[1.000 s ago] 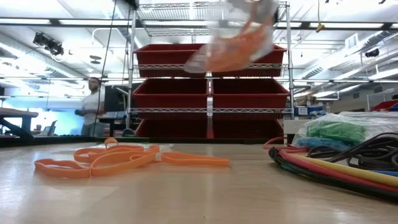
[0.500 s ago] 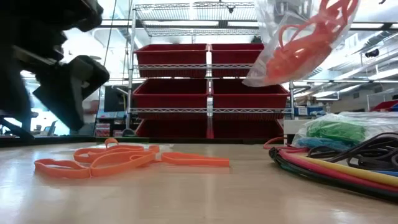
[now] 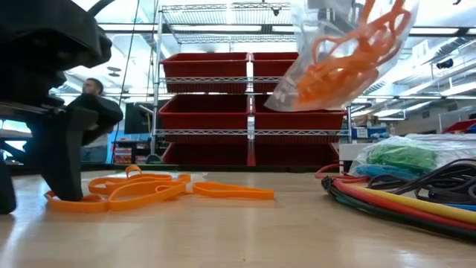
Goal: Sort rubber bands
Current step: Put the orange rubber band into the transparent zip bag
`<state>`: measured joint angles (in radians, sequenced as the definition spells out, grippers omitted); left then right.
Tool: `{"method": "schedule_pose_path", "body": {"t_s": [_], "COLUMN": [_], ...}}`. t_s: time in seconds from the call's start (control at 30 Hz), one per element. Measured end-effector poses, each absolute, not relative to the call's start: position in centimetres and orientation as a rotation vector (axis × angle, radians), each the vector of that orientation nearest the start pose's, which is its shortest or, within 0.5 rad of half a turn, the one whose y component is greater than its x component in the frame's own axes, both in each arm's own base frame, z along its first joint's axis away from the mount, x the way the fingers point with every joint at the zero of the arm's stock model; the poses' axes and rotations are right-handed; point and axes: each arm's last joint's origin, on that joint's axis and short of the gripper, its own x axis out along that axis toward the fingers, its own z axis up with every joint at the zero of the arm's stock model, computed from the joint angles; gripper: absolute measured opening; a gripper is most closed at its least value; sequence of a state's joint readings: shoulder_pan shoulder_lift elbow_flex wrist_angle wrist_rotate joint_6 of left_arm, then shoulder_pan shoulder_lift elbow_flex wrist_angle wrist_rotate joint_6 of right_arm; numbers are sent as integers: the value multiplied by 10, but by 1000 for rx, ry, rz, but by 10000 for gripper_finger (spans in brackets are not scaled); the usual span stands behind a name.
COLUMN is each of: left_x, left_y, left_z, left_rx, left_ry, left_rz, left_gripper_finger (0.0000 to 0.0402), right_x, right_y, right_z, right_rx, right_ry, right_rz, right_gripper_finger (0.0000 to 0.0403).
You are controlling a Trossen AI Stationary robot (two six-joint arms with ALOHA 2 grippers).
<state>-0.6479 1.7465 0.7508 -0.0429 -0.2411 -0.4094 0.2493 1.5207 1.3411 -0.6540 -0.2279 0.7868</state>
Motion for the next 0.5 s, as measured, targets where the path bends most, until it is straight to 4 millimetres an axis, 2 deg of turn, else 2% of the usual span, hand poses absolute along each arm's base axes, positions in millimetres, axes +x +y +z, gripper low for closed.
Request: {"method": "schedule_pose_path", "body": {"t_s": [0.1, 0.23, 0.27, 0.37, 0.5], "left_x": [243, 244, 244, 248, 259], "left_y": [-174, -176, -177, -180, -188], "left_z": [107, 109, 110, 115, 139], "left_rx": [79, 105, 106, 128, 186], "left_ry": [992, 1010, 1016, 1021, 999], "left_rz": [-169, -243, -256, -275, -320], "left_gripper_finger": [156, 32, 18, 6, 3], "right_x": [312, 312, 313, 313, 314], "right_y": [87, 88, 88, 90, 91], "right_z": [312, 313, 313, 314, 315], "right_rx": [713, 710, 710, 706, 705], "right_ry": [966, 952, 947, 932, 920], "right_rz": [102, 108, 110, 111, 115], "right_gripper_finger": [1, 1, 1, 1, 1]}}
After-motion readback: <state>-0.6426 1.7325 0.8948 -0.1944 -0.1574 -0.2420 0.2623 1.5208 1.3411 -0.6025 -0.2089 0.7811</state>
